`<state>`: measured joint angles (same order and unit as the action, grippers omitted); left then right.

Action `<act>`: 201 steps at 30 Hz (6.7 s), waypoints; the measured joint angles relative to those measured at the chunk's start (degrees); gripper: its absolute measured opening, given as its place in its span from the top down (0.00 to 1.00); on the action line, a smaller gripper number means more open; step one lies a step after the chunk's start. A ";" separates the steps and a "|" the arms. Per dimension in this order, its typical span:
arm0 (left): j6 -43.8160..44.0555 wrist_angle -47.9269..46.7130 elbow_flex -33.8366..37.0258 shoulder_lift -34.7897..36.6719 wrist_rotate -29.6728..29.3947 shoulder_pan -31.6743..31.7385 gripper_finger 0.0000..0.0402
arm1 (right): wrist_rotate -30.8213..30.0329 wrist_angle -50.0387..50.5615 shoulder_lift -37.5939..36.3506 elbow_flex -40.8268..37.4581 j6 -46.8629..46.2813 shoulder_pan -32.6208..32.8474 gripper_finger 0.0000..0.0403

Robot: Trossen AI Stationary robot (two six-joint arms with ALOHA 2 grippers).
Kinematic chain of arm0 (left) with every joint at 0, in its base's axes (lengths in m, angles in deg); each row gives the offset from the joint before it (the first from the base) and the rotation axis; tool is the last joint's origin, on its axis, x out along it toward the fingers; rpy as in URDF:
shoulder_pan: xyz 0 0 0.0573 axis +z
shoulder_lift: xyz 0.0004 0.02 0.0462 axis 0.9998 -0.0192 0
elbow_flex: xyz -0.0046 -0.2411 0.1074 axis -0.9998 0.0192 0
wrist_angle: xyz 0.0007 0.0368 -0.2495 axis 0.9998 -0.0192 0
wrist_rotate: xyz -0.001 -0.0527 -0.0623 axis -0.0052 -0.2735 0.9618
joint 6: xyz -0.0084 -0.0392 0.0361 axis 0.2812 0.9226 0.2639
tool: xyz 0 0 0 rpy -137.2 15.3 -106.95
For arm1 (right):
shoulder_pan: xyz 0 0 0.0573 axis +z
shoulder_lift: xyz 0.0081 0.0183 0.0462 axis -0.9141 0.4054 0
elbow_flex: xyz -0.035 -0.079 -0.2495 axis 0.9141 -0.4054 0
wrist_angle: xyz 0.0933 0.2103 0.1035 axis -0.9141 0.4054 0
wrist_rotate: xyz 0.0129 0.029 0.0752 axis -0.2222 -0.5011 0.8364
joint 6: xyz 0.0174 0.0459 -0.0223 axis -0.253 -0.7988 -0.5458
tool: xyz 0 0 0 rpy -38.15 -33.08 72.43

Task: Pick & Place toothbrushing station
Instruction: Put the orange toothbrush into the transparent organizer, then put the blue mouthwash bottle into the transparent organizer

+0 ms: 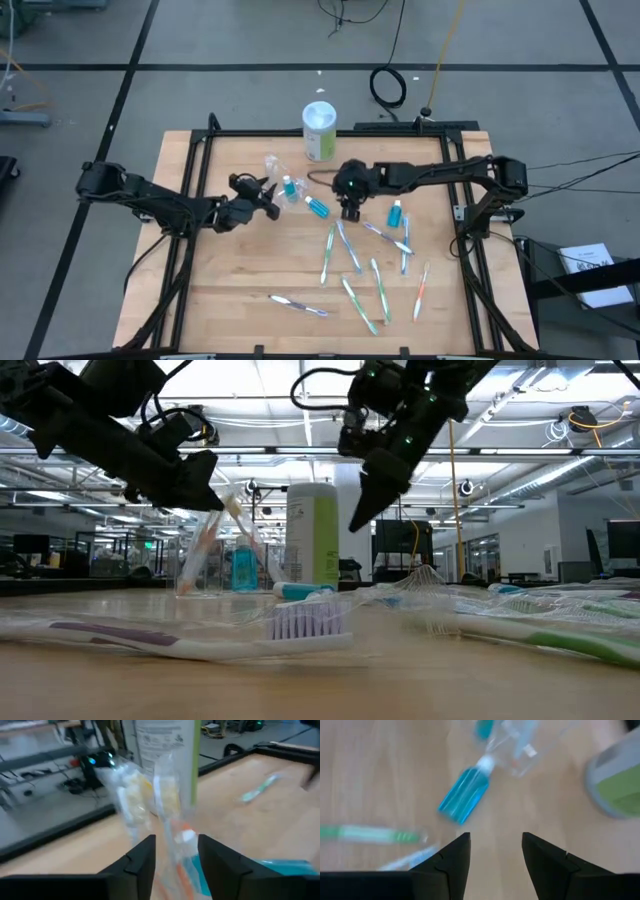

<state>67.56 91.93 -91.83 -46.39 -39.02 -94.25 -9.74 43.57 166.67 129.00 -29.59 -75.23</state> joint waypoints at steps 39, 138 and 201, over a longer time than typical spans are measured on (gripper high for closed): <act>-3.83 0.98 0.00 9.40 0.23 -0.19 0.56 | -8.49 10.01 -16.55 -29.27 -60.61 -2.15 0.51; -12.74 15.60 -0.07 9.40 3.03 0.76 0.56 | -6.03 -81.09 7.61 -17.50 -23.20 5.68 0.77; -13.10 15.68 -0.07 9.38 3.29 0.76 0.56 | -6.03 -81.85 7.58 -17.52 -22.39 4.34 0.77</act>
<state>54.45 107.62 -91.90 -37.00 -35.73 -93.48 -15.77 -38.28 174.25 111.48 -51.98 -70.88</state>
